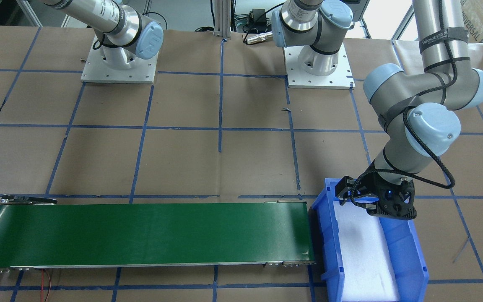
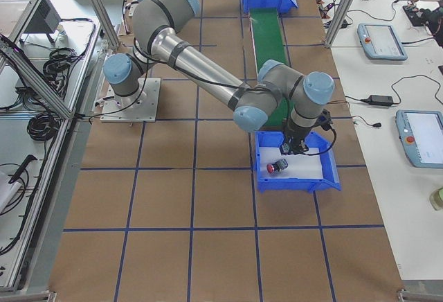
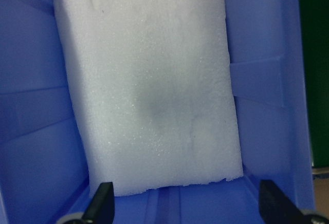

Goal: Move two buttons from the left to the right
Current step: 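Lower the yellow-capped button onto the foam and open the right gripper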

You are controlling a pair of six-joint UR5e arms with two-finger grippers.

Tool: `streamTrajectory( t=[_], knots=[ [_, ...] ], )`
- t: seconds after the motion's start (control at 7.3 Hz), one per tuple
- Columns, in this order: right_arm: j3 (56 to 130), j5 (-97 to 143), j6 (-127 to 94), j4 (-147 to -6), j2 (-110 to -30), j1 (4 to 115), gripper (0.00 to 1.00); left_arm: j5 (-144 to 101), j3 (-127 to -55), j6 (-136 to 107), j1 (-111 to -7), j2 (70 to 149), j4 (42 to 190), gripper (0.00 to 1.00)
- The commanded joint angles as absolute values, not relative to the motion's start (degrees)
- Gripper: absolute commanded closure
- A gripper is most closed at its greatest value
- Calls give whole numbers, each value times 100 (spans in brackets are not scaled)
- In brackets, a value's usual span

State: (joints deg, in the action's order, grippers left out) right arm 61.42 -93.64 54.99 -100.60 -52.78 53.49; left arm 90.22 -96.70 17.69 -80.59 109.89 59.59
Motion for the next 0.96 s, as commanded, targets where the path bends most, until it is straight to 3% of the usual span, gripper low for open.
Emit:
streamTrajectory(
  t=[0.0,0.82],
  knots=[
    [5881,-9360,5493,-10361,-4862,5483,92,9018,-9869,1863,-7999,10995,5871,0],
    [5037,-9343,5476,-10600,-3930,5669,92,8938,-10187,1855,-7963,10837,5880,0]
  ],
)
